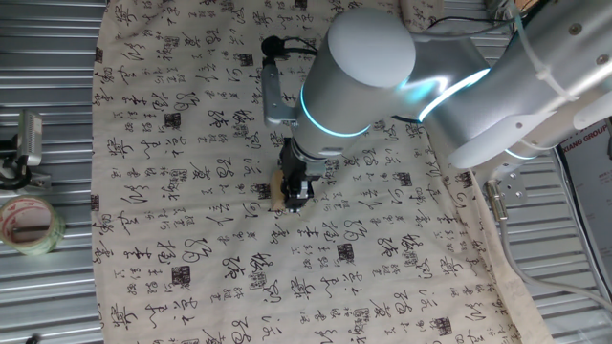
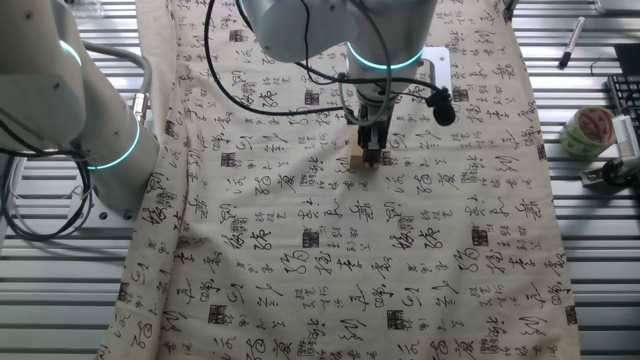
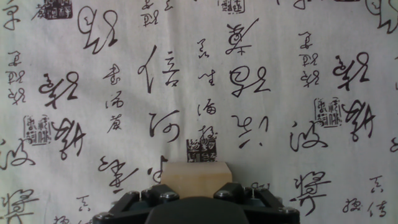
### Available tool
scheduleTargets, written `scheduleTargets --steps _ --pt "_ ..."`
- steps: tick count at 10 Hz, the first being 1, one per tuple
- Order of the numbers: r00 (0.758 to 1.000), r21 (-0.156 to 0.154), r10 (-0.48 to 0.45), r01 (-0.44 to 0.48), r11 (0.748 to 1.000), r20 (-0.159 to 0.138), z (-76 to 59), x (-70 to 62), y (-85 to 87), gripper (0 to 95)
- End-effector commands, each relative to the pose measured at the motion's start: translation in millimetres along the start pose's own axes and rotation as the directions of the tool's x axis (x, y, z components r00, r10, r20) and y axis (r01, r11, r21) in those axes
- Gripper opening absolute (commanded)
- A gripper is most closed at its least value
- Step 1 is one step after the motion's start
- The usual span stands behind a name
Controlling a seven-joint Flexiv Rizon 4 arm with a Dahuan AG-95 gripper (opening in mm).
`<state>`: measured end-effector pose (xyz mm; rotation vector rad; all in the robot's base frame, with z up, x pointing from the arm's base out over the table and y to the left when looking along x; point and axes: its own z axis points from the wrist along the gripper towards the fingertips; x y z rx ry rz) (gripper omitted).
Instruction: Hold a small block with the gripper and sweep it from left to right on the table
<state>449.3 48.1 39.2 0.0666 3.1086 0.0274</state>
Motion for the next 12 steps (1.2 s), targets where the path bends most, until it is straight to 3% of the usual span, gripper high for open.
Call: scheduleTargets --steps 1,12 --pt "1.0 0.002 0.002 -0.002 1.0 0.0 16.2 1.3 1.5 0.0" --pt "1.0 0.001 0.005 -0.005 1.0 0.0 15.5 7.9 12.3 0.0"
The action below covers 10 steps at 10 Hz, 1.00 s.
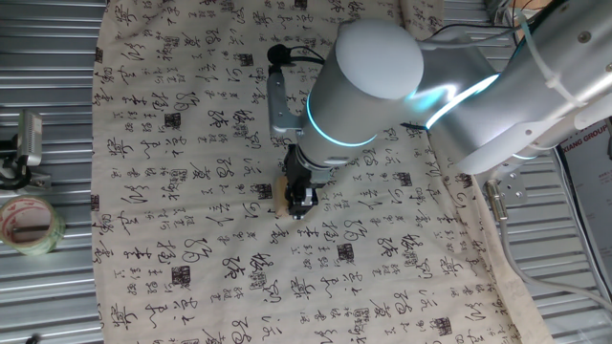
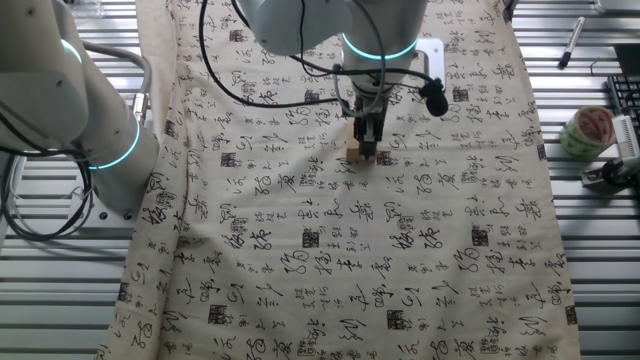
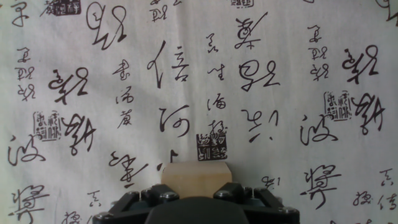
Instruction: Hold a small block with the gripper and sweep it from left to right on the table
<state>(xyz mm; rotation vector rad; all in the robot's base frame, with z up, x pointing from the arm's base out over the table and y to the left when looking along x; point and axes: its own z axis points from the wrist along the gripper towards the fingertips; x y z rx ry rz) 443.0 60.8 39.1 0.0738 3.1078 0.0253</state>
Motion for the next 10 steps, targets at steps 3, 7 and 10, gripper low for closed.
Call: scheduleTargets --steps 3,7,10 --pt "1.0 0.003 -0.001 0.001 1.0 -0.002 14.7 2.3 3.7 0.0" --pt "1.0 0.0 -0.005 0.005 1.0 -0.008 13.0 3.2 7.0 0.0" --pt "1.0 -0.004 -0.008 0.008 1.0 -0.008 12.9 4.2 8.7 0.0"
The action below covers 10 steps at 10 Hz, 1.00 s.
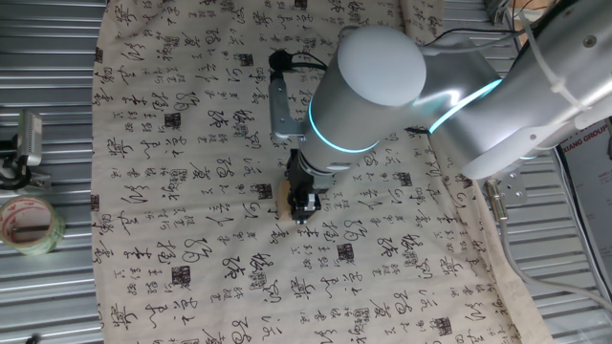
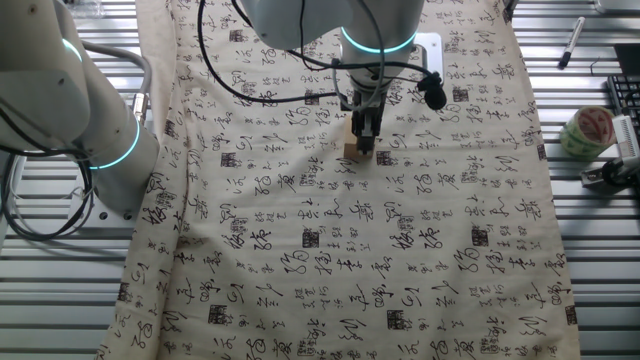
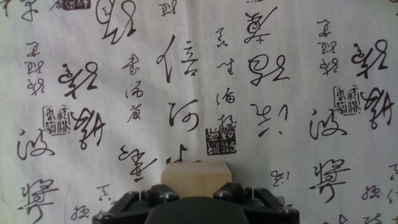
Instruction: Hold a small block with the gripper and sweep it from left to right on the table
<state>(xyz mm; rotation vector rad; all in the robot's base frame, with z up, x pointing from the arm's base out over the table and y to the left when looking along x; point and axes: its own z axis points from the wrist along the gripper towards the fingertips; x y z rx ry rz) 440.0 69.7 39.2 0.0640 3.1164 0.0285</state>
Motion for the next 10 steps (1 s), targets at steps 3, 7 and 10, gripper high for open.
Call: scheduleTargets --steps 3,7,10 --pt "1.0 -0.003 -0.002 0.002 1.0 -0.001 13.0 1.2 0.6 0.0" --pt "1.0 -0.004 -0.002 0.002 1.0 -0.004 12.0 2.1 4.5 0.0" --pt "1.0 -0.004 -0.002 0.002 1.0 -0.004 12.2 2.9 6.3 0.0"
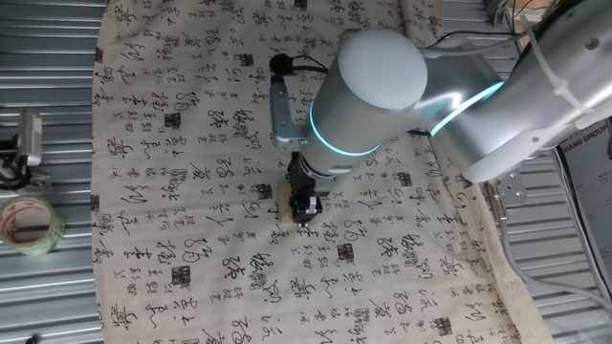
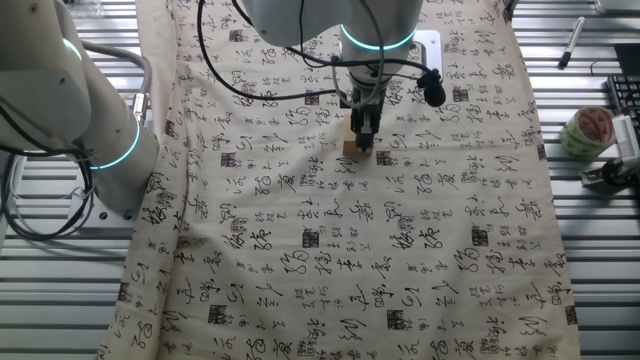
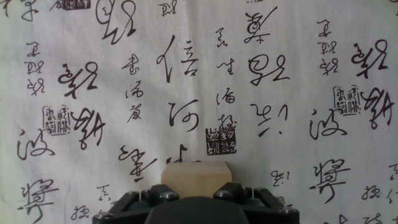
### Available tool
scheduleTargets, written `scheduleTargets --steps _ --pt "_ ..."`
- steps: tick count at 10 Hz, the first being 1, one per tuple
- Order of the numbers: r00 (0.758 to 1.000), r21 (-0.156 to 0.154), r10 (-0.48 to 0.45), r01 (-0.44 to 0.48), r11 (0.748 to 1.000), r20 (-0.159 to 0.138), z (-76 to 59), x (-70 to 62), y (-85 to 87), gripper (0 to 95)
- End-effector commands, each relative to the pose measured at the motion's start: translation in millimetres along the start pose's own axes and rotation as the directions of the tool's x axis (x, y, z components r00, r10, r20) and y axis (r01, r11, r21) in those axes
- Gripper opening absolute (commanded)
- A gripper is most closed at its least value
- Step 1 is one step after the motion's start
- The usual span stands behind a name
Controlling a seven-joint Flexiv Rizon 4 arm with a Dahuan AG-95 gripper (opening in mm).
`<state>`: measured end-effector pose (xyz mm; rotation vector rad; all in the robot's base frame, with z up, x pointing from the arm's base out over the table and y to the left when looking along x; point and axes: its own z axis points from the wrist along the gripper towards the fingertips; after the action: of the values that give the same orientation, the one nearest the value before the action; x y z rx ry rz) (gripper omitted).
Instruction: Hold a small block with the gripper and sweep it from left to right on the table
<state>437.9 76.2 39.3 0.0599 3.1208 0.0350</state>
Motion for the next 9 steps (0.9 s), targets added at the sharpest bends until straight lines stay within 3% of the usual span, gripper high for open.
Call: scheduleTargets --steps 1,9 --pt "1.0 -0.001 0.0 0.0 1.0 0.001 12.2 0.4 0.0 0.0" --pt "1.0 -0.007 0.002 -0.002 1.0 0.001 12.3 0.4 0.0 0.0"
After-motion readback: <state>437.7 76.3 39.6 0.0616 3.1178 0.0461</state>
